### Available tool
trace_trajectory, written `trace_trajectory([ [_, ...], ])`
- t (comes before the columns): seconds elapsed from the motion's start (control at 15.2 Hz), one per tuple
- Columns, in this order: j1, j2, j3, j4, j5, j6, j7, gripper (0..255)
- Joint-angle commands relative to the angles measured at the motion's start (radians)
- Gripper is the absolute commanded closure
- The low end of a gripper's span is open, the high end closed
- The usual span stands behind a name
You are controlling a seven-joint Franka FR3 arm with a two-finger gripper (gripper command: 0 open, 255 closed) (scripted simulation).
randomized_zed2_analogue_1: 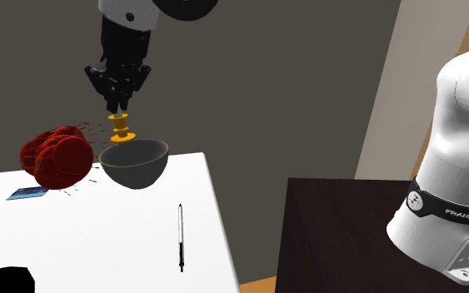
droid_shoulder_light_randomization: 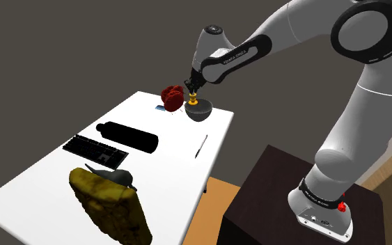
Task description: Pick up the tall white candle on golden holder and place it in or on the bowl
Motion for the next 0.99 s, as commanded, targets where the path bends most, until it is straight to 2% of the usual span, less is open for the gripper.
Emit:
trace_trajectory([
  [0.0, -0.025, 0.029, -0.013, 0.038, 0.022, -0.003, -0.059, 255],
  [0.4, -0.093, 0.126, -0.036, 0.169, 0.074, -0.028, -0.201, 255],
  [0.92, -0.084, 0.177, -0.051, 0.127, 0.038, 0.063, -0.171, 255],
])
